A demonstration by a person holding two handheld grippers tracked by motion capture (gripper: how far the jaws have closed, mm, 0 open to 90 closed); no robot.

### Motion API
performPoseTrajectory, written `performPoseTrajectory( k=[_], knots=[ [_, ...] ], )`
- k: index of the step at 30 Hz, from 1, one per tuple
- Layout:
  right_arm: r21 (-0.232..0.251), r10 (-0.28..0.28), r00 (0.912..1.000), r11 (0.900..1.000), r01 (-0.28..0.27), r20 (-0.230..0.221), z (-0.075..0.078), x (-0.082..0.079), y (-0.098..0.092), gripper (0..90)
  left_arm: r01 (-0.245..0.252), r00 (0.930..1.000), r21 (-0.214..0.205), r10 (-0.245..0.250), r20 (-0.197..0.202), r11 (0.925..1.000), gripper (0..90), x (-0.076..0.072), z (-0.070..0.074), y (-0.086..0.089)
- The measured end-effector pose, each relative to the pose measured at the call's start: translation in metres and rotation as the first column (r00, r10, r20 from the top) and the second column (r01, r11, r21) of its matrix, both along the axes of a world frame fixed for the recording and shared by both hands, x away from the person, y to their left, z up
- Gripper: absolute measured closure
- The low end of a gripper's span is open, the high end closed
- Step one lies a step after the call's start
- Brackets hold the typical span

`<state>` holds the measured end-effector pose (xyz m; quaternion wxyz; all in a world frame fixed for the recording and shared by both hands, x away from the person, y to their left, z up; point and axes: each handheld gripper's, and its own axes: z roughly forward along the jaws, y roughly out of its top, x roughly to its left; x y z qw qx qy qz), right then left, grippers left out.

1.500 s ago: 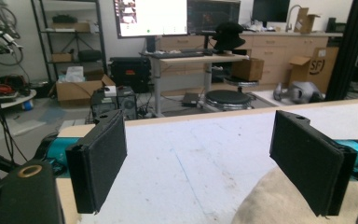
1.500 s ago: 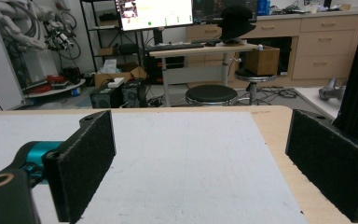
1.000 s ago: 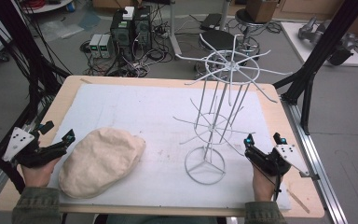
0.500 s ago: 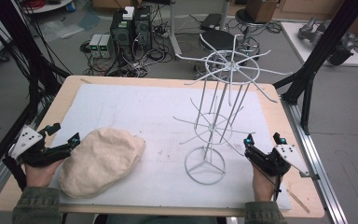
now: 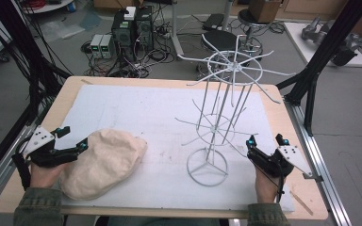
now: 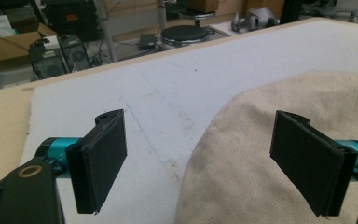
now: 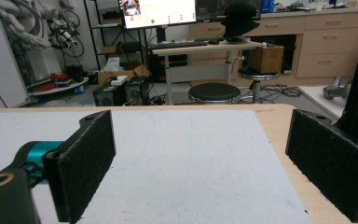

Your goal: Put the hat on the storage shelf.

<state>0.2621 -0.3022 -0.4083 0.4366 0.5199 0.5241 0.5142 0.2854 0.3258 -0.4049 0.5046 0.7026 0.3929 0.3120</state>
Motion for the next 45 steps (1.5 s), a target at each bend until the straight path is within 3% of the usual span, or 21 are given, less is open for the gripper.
performPoseTrajectory(
  k=[14, 21, 29, 32, 39, 45],
  knots=[
    [0.006, 0.001, 1.0, 1.0, -0.001, 0.003, 0.0, 0.0, 0.0, 7.5, 0.044, 0.9959, 0.041, -0.04, -0.081, 0.9982, 21.8, 0.009, -0.005, -0.001],
    [0.004, 0.002, 1.0, 1.0, -0.002, 0.0, 0.0, 0.0, 0.0, 7.5, 0.076, 0.9881, 0.083, -0.064, -0.139, 0.9936, 21.8, 0.016, -0.005, -0.004],
    [0.001, 0.001, 1.0, 1.0, -0.001, -0.001, 0.0, 0.0, 0.0, 7.5, 0.101, 0.9677, 0.091, -0.077, -0.24, 0.9907, 22.6, 0.022, -0.007, -0.005],
    [0.001, 0.001, 1.0, 1.0, -0.001, -0.002, 0.0, 0.0, 0.0, 7.5, 0.114, 0.9562, 0.121, -0.076, -0.283, 0.986, 22.8, 0.024, -0.007, -0.006],
    [0.003, 0.001, 1.0, 1.0, -0.001, 0.0, 0.0, 0.0, 0.0, 7.5, 0.146, 0.9337, 0.157, -0.084, -0.348, 0.9768, 22.8, 0.028, -0.012, -0.012],
    [0.001, 0.002, 1.0, 1.0, -0.002, -0.003, 0.0, -0.001, 0.0, 7.5, 0.146, 0.9208, 0.173, -0.07, -0.384, 0.974, 22.4, 0.03, -0.015, -0.013]
  ],
)
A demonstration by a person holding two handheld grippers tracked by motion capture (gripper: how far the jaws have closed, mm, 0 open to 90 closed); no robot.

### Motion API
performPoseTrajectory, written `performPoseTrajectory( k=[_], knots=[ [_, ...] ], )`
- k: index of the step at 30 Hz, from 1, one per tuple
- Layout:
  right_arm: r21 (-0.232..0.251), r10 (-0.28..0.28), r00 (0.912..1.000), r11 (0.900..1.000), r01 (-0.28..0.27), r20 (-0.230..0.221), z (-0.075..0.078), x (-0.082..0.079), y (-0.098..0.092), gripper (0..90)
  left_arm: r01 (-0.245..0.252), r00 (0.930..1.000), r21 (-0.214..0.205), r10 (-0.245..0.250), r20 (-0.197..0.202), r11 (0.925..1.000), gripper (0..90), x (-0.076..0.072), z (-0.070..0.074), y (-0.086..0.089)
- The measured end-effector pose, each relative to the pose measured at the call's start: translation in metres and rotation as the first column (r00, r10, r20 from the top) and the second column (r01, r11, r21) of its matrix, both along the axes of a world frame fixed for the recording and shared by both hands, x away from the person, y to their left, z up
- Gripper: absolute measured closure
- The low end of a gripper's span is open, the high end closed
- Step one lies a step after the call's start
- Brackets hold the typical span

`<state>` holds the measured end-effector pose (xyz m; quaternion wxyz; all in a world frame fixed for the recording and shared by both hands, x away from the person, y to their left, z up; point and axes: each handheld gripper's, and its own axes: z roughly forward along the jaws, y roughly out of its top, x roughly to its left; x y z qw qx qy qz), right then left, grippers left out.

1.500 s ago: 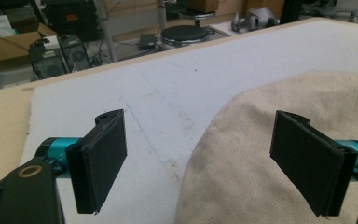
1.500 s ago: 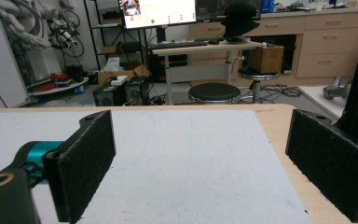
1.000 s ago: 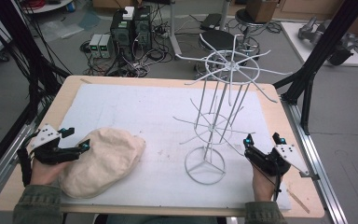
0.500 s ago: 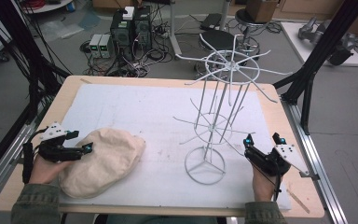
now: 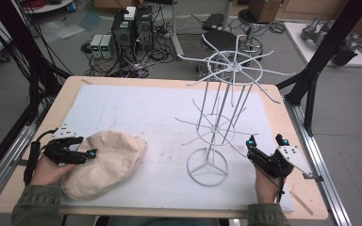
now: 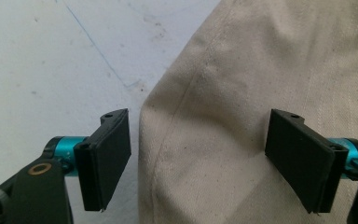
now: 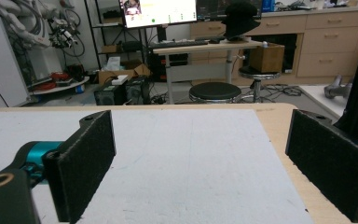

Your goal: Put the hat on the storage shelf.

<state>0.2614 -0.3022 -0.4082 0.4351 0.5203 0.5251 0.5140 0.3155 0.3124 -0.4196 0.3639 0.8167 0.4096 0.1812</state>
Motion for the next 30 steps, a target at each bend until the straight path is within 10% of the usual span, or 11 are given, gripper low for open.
performPoseTrajectory(
  k=[13, 30],
  knots=[
    [0.005, -0.002, 1.0, 1.0, 0.002, 0.002, 0.0, -0.001, 0.0, 7.5, 0.006, 0.9964, 0.08, 0.0, -0.085, 0.9968, 22.7, 0.006, -0.011, -0.004],
    [0.008, -0.004, 1.0, 1.0, 0.004, 0.008, 0.001, -0.002, 0.0, 7.5, 0.02, 0.9926, 0.111, -0.007, -0.121, 0.9936, 46.9, 0.007, -0.01, -0.006]
  ],
)
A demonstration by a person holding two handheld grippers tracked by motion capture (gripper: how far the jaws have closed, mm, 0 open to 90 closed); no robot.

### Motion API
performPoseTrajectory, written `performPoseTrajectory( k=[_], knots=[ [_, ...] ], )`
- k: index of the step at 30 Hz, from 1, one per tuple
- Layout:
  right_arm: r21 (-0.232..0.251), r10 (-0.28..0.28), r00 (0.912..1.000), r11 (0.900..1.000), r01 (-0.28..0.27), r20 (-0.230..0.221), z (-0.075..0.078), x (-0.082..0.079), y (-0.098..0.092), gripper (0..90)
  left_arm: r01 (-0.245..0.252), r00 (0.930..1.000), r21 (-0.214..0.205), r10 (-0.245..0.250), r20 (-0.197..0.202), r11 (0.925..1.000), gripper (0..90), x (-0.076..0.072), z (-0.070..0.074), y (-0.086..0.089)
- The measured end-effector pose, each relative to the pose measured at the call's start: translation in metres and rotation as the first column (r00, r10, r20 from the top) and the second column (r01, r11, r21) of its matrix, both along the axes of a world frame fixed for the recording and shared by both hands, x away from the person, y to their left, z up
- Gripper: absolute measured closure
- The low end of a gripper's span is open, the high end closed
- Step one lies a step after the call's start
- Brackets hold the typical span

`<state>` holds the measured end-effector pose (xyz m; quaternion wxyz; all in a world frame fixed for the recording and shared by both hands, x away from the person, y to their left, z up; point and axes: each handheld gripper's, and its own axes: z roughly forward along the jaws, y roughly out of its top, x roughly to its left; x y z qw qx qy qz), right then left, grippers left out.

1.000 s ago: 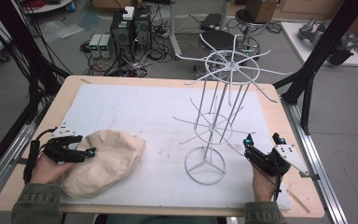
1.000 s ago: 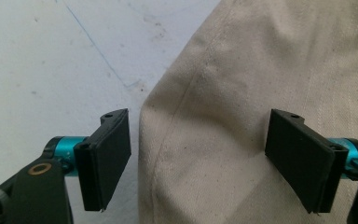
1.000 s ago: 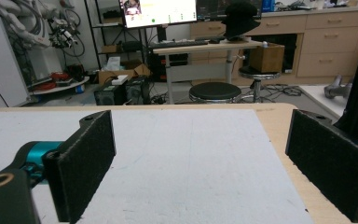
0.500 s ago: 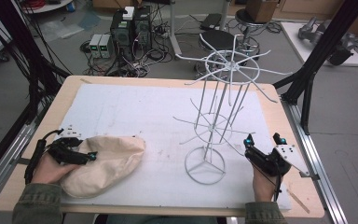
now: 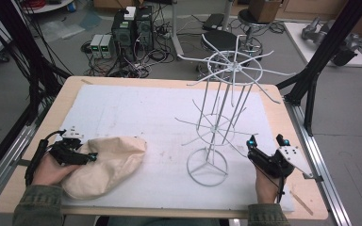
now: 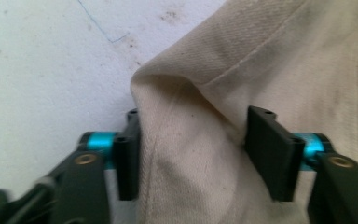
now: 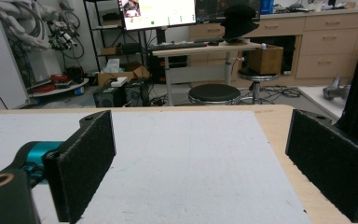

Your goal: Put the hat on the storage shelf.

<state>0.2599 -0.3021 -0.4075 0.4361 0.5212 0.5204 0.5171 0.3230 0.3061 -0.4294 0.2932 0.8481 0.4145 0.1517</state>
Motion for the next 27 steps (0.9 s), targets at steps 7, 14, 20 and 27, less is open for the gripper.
performPoseTrajectory(
  k=[7, 14, 20, 27],
  knots=[
    [-0.001, -0.001, 1.0, 1.0, 0.001, -0.002, 0.0001, -0.0003, 0.0, 7.5, -0.012, 0.9997, 0.03, 0.011, 0.022, 0.9995, 71.5, -0.0011, 0.0024, 0.0014],
    [-0.001, -0.004, 1.0, 1.0, 0.004, 0.003, -0.0002, 0.0004, -0.0007, 7.5, -0.025, 0.998, 0.051, 0.022, 0.059, 0.9984, 79.1, -0.004, 0.005, -0.0004],
    [-0.004, -0.002, 1.0, 1.0, 0.002, -0.002, -0.0001, 0.0003, -0.0008, 7.5, -0.036, 0.9969, 0.029, 0.034, 0.071, 0.9989, 79.3, -0.0047, 0.0051, 0.0011],
    [-0.006, -0.001, 1.0, 1.0, 0.001, -0.001, -0.0002, 0.0005, -0.001, 7.5, -0.044, 0.9953, 0.011, 0.043, 0.087, 0.9989, 79.3, -0.0059, 0.0064, 0.0026]
  ],
)
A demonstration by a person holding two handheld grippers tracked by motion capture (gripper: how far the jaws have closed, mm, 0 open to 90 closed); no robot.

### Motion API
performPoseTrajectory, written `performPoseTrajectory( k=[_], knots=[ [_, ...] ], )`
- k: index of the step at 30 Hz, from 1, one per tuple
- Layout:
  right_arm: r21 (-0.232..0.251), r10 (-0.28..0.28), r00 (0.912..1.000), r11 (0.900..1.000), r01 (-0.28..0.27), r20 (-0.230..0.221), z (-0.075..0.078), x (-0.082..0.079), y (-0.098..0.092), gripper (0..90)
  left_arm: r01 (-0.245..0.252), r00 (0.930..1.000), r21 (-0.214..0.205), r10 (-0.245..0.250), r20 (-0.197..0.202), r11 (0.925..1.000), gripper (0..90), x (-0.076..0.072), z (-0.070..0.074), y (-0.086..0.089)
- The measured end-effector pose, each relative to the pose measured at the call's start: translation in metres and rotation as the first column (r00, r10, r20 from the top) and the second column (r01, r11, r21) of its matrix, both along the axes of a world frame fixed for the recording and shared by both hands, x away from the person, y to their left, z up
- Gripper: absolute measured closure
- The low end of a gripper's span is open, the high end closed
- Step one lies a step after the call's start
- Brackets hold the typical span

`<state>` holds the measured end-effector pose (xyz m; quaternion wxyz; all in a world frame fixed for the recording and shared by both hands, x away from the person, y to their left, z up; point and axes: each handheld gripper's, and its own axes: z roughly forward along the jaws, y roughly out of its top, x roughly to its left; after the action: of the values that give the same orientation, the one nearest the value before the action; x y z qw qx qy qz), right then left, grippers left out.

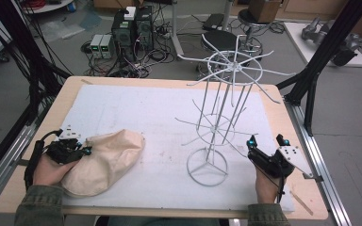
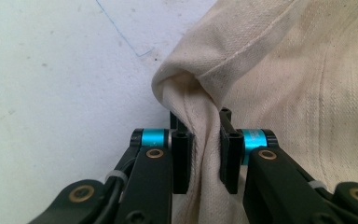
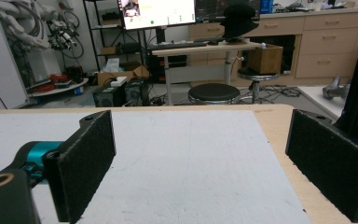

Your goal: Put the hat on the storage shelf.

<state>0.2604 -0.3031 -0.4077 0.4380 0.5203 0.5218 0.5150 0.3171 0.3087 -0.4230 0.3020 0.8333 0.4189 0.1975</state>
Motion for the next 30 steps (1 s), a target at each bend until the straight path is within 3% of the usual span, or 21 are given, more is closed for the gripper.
performPoseTrajectory(
  k=[4, 11, 20, 30],
  knots=[
    [0.006, -0.001, 1.0, 1.0, 0.001, -0.002, 0.0, -0.001, 0.0, 7.5, -0.011, 0.9998, -0.021, 0.011, 0.019, 0.9997, 79.1, -0.001, 0.001, 0.002],
    [0.005, 0.001, 1.0, 1.0, -0.001, -0.002, 0.0, 0.0, 0.0, 7.5, -0.009, 0.9959, -0.069, 0.015, 0.089, 0.9976, 79.3, -0.006, 0.008, 0.005],
    [0.003, 0.003, 1.0, 1.0, -0.003, -0.002, 0.0, 0.0, 0.0, 7.5, -0.002, 0.9837, -0.148, 0.029, 0.178, 0.989, 79.3, -0.013, 0.019, 0.007],
    [0.002, 0.003, 1.0, 1.0, -0.003, -0.001, 0.0, 0.0, 0.0, 7.5, 0.022, 0.9649, -0.251, 0.045, 0.259, 0.9677, 79.2, -0.02, 0.03, 0.01]
  ],
)
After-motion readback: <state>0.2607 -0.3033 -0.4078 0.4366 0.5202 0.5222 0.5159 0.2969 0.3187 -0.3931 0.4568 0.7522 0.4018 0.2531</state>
